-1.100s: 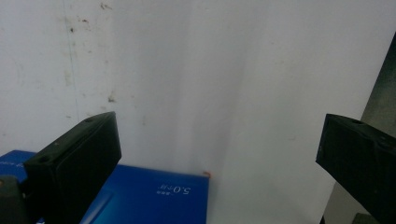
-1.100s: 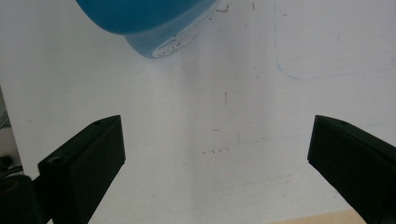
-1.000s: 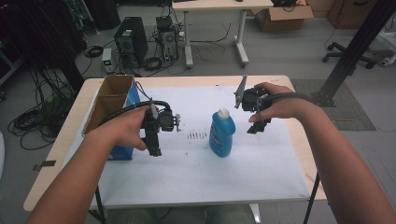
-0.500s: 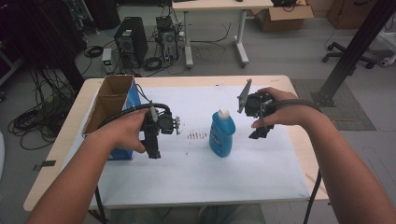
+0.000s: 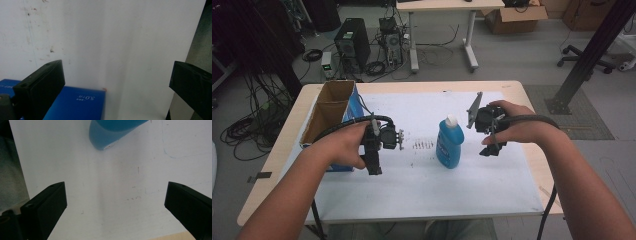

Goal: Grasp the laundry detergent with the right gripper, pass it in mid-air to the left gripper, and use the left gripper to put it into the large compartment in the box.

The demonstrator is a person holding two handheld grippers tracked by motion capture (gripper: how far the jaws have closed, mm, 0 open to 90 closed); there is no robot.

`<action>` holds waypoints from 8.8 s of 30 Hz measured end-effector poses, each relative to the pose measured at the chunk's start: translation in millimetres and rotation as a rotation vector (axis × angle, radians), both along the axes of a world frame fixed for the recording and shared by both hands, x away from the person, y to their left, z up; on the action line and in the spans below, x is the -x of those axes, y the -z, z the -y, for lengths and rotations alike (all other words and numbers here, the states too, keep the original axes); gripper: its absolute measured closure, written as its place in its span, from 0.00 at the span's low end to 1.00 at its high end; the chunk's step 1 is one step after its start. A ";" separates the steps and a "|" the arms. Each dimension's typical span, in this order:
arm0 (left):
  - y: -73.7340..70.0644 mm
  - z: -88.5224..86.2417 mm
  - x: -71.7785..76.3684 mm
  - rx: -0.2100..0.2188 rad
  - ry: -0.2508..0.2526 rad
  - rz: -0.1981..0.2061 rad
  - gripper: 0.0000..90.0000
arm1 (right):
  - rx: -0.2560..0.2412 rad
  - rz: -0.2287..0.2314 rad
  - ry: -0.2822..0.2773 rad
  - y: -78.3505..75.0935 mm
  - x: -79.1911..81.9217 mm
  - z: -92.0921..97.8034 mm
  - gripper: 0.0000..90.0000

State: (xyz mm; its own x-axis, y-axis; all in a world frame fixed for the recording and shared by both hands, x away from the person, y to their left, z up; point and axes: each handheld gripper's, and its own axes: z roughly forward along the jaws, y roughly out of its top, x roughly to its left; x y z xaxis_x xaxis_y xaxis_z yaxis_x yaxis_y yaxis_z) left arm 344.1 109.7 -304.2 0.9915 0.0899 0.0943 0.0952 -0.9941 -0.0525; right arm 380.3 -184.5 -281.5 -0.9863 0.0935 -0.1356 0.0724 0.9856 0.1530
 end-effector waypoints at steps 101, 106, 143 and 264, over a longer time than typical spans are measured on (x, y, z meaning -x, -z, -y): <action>-0.5 3.8 25.7 0.020 0.089 0.014 0.00 | -0.681 0.106 0.451 94.3 49.4 1.2 0.03; 0.1 4.7 26.5 0.017 0.088 0.015 0.00 | -0.719 0.139 0.485 100.1 46.4 -3.7 0.03; -6.9 3.2 37.0 0.001 0.085 0.025 0.00 | -0.896 0.230 0.608 128.4 37.0 -23.0 0.02; -73.3 33.3 34.1 0.056 0.133 0.047 0.00 | -0.990 0.054 0.055 37.2 63.2 -24.6 0.51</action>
State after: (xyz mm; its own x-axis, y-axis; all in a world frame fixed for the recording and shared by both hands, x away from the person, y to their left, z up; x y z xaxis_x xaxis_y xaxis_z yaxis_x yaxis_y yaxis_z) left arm 309.9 76.4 -230.9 0.9896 -0.0355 0.1391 -0.0366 -0.9993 0.0052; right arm 317.1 -159.9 -318.8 -0.9721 0.2340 -0.0164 0.0828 0.4074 0.9095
